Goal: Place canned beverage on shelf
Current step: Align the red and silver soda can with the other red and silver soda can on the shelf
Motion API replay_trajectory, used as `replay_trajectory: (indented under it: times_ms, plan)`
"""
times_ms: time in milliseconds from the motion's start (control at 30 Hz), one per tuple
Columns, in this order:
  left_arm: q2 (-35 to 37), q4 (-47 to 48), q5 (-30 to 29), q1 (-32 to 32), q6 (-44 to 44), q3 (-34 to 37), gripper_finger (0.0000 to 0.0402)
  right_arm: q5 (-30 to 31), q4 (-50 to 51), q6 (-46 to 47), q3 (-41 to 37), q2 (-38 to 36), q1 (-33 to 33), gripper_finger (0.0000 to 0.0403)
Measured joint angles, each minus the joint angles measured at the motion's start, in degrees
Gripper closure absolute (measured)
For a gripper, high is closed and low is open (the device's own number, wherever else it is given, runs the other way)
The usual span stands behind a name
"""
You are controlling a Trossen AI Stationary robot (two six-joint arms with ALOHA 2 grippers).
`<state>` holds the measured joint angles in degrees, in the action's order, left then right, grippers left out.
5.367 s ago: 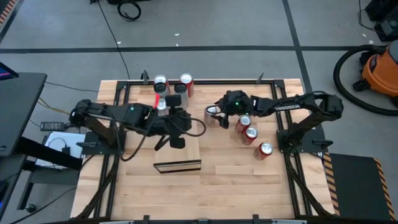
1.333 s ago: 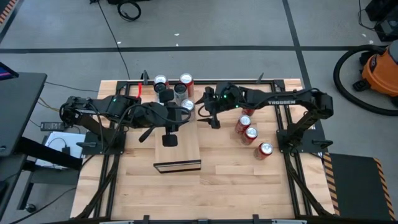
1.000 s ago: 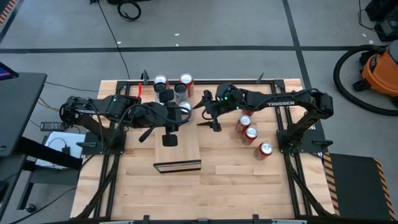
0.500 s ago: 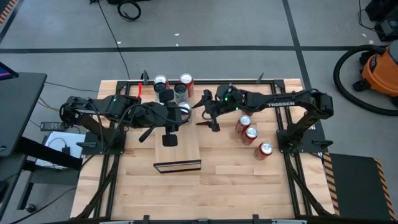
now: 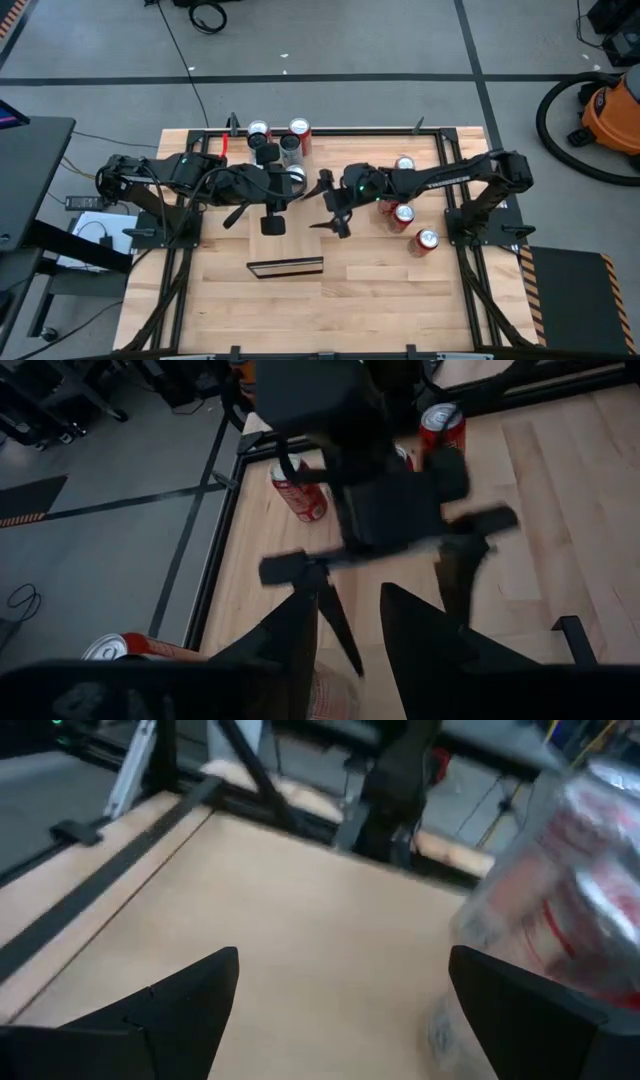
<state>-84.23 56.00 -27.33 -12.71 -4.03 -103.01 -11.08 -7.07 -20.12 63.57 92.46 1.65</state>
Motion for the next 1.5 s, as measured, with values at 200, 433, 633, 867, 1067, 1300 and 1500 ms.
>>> replay_trajectory:
  times_ms: [200,433,633,867,1067,1300,1500]
  plan:
    - [0.0,0.3,0.0,0.0,0.2,0.0,0.0281,7.3,-0.8,-0.6,-0.3,2.5,0.2,0.0030]
    - [0.0,0.6,0.0,0.0,0.4,0.0,0.0281,21.2,4.4,-0.6,-0.3,1.8,1.3,0.0030]
    - [0.0,1.1,0.0,0.0,1.4,0.0,0.0281,25.9,4.7,-0.4,-0.3,1.7,1.2,0.0030]
    - [-1.7,12.0,0.0,0.8,9.1,0.0,0.0281,26.4,5.1,-0.9,-0.3,-0.4,-0.7,0.0030]
    - [-5.8,16.9,-4.6,3.4,9.0,0.0,0.0281,16.7,5.4,-0.8,-0.3,-3.3,-0.8,0.0030]
    - [-6.3,20.3,-5.7,6.9,5.1,0.1,0.0281,13.0,3.4,-0.7,-1.4,-2.7,-0.8,0.0030]
    - [-6.6,19.6,1.2,10.3,-0.9,0.1,0.0281,11.1,-4.2,-0.4,-5.8,-2.7,-0.9,0.0030]
